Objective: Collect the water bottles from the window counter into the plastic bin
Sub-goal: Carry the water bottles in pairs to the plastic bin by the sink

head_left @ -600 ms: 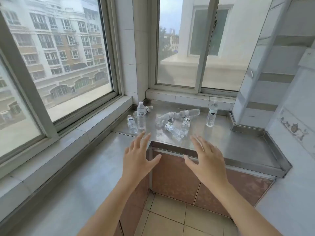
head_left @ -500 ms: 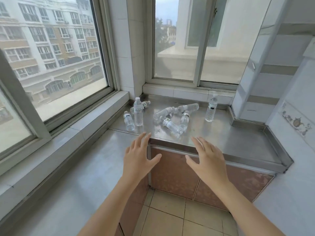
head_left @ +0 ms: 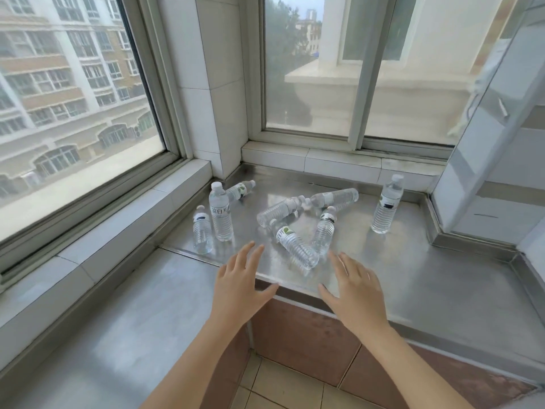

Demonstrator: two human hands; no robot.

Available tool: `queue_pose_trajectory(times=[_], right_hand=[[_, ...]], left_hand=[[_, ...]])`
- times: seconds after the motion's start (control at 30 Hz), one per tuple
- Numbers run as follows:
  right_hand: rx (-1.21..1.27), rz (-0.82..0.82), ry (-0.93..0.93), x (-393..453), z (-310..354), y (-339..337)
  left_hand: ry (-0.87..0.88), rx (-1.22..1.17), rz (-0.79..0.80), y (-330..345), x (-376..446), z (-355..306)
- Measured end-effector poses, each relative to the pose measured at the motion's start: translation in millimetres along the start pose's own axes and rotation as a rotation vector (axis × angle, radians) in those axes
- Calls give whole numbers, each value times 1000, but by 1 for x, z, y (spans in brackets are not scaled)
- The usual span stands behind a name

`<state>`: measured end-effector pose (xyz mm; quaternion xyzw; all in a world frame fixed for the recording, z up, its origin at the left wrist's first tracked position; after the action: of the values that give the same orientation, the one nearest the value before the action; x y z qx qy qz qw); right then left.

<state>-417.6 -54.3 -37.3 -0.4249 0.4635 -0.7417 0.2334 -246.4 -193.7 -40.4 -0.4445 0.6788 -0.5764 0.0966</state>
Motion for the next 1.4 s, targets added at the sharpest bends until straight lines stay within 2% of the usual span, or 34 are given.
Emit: queue_pose_trajectory(times=[0.23, 0.4, 0.5, 0.57, 0.7, 0.77, 1.03, 1.17, 1.4], right_hand=[[-20, 123, -59, 76, -26, 60], [-51, 208, -32, 113, -42, 112], [-93, 214, -13, 139, -57, 143], [-126, 255, 26, 155, -66, 166], [-111, 337, 166, 182, -86, 211], [-58, 406, 249, 194, -94, 230], [360, 388, 830, 213, -129, 261], [469, 346, 931, 216, -138, 270], [656, 278, 1051, 213, -144, 269]], left_hand=[[-79, 61, 31, 60, 69, 6], [-80, 99, 149, 124, 106, 2], [-173, 101, 248, 178, 130, -1], [-311, 27, 270, 206, 140, 0], [-531, -181, 295, 242, 154, -5], [-631, -261, 252, 250, 158, -5], [-879, -497, 196, 264, 167, 8], [-956, -632, 177, 266, 171, 16], [-964, -800, 245, 269, 180, 28]])
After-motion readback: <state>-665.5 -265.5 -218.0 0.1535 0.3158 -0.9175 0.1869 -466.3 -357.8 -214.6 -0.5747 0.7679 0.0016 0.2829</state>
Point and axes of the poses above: each hand's wrist, its own x-axis towards the middle knuckle, its own y-axis out of the palm, z = x × y, the point moved 7 cm from there along x, towards the middle knuckle, and after that the axes turned 8 degrees about -z, right-handed, at the moved point
